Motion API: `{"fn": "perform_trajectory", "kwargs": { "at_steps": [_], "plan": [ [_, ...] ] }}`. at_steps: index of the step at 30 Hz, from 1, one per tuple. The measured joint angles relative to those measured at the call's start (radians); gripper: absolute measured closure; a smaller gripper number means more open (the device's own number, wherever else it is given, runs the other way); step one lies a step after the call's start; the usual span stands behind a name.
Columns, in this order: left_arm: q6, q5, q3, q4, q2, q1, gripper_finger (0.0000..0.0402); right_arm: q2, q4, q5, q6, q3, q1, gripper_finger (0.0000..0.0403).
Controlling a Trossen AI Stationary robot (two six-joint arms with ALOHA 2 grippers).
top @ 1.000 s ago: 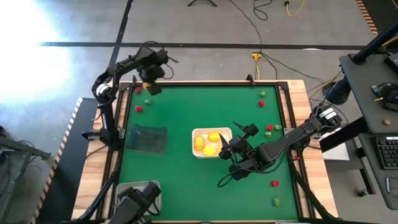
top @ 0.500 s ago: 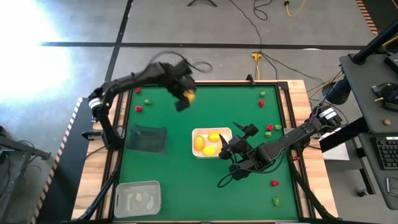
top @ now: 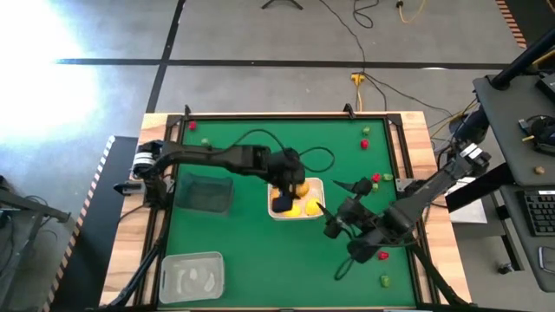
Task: Sort produce into baskets
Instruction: Put the yellow lemon into the white bin
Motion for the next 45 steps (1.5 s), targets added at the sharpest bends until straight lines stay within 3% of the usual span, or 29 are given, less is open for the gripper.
{"fn": "perform_trajectory", "kwargs": {
  "at_steps": [14, 33, 45],
  "plan": [
    [-0.135, -0.010, -0.222, 0.390, 0.069, -0.012, 0.0177, 0.000, -0.009, 0.030, 0.024, -0.001, 0.039, 0.0037],
    [-0.195, 0.000, -0.226, 0.407, 0.140, -0.021, 0.0136, 0.000, -0.005, 0.037, 0.029, -0.014, 0.037, 0.0037],
    [-0.216, 0.066, -0.110, 0.223, 0.106, -0.021, 0.0111, 0.000, -0.006, 0.037, 0.026, -0.014, 0.036, 0.0037]
  ]
}}
